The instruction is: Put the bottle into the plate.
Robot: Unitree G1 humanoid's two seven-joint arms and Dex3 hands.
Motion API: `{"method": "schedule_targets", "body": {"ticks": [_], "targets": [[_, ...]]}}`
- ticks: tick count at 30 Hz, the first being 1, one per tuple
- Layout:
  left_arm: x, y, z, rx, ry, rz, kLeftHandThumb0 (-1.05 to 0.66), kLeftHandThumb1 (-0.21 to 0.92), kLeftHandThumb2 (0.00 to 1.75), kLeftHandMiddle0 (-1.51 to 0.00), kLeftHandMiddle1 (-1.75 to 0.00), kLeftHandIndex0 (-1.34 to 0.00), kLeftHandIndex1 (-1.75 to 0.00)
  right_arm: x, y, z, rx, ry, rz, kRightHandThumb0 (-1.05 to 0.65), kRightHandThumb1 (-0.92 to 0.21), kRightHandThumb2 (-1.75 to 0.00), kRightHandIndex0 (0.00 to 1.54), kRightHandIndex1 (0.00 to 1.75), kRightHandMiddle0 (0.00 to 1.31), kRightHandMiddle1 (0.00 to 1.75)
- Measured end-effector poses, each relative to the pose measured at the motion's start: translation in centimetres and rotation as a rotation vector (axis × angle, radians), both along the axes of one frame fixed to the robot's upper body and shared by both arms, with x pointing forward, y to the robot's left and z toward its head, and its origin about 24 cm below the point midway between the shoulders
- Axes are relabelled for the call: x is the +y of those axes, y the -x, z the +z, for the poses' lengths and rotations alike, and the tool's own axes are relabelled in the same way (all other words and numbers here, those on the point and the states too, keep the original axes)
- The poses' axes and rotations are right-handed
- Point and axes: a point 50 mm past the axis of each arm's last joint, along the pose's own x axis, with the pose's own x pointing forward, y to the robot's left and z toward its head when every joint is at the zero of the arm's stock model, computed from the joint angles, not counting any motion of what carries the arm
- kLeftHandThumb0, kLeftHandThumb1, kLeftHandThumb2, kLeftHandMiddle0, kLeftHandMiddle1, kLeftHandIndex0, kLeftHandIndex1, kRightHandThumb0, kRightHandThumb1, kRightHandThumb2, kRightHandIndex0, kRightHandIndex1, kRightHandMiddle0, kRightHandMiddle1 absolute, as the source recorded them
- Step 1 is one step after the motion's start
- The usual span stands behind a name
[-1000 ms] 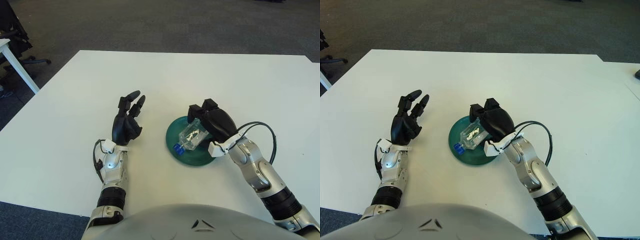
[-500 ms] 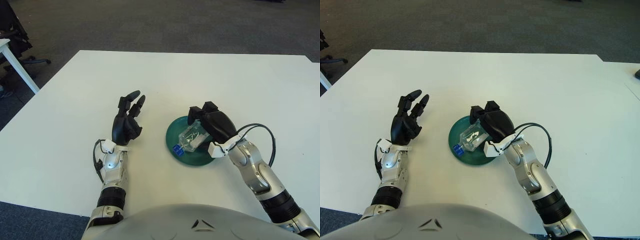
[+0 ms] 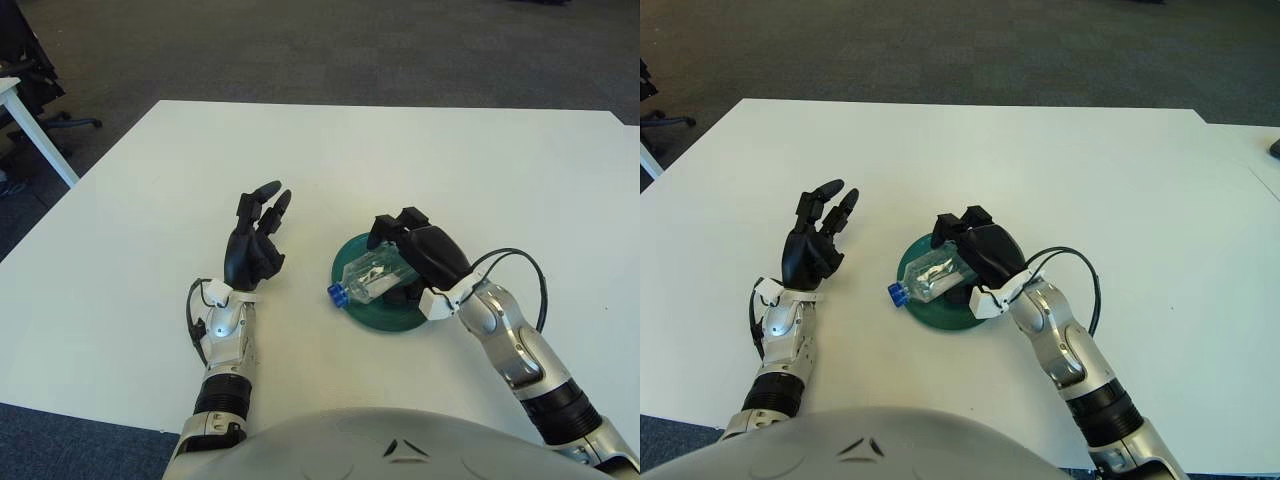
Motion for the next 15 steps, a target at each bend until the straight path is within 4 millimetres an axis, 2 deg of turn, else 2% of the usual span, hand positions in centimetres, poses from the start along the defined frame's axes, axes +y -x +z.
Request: {"method": "schedule_targets", "body": {"ticks": [2, 5, 15], "targets": [[0.0, 0.03, 0.08, -0.01, -0.009, 0.0, -0.82, 0.92, 1.02, -0.38, 0.0, 0.0, -0.9, -0.19, 0.11, -0.06, -0.031, 0.031, 0.026, -1.04, -0.92, -0.65, 0.01, 0.03, 0.0, 0.08], [-0.04, 0.02, 0.21, -0.025, -0.021, -0.002, -0.84, 0.92, 1.02, -0.38, 0.0, 0.0, -0.89, -0.49, 0.13, -0.11, -0.072, 0.056, 0.053, -1.04, -0.92, -0.68, 0.0, 0.01, 0.0, 0.03], [-0.18, -0.41, 0.25, -0.034, -0.028, -0.009, -0.88, 0.92, 1.02, -0.36, 0.0, 0.0, -0.85, -0.71, -0.31, 0.01, -0.146, 0.065, 0.089, -1.05, -0.92, -0.7, 0.0, 0.0, 0.0, 0.0]]}}
